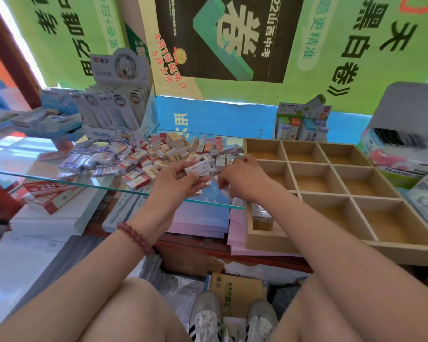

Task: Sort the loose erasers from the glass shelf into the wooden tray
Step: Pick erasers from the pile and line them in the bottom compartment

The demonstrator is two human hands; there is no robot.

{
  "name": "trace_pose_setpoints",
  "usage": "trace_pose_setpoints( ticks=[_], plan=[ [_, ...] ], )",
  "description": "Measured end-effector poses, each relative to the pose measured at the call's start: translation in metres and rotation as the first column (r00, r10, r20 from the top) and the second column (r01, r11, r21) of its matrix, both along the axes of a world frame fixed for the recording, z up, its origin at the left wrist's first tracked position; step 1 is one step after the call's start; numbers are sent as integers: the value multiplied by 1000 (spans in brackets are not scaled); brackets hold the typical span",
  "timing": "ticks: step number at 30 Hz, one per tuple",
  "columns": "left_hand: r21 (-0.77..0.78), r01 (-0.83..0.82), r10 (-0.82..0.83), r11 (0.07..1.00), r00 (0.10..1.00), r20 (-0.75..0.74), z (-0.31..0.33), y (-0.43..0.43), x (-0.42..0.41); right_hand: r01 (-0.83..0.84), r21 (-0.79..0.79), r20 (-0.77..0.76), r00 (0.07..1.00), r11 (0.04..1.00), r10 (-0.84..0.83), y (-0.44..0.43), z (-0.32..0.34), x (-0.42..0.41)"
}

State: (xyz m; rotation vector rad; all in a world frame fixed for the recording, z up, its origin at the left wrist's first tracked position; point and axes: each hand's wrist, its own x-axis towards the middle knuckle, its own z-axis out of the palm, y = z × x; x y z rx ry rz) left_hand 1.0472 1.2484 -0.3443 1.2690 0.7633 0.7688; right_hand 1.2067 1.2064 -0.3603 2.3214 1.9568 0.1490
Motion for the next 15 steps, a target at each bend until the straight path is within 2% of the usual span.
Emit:
trace_pose_setpoints(
  ticks=[2,3,4,5,7,8,9,10,12,15],
  plan=[
    [-1,-6,6,1000,1000,1,0,0,-2,7,87,-140,990,996,6,-6,3,1],
    [-2,-11,11,1000,1000,2,0,0,-3,41,155,-301,954,987,8,-11,7,3],
    [-7,-18,18,1000,1000,1,0,0,-4,97,209,-496,868,973,20,-16,13,3],
    [-11,-26,26,1000,1000,-3,0,0,-5,165,245,-681,731,955,49,-22,18,4],
    [-10,-32,32,999,999,-3,0,0,-5,276,243,-921,366,930,132,-34,30,3],
    [-2,-30,30,1000,1000,0,0,-1,-4,301,214,-970,180,930,164,-40,35,3],
    [10,-24,23,1000,1000,9,1,-3,-4,310,191,-981,34,932,190,-45,38,2],
    [23,-13,12,1000,1000,24,3,-5,-2,314,179,-976,-60,932,208,-49,40,1],
    [33,18,-20,999,998,66,7,-10,1,346,159,-972,-112,925,209,-56,44,-2],
    [-26,59,-54,998,988,146,14,-20,8,422,118,-982,-86,899,169,-65,48,-5]
  ],
)
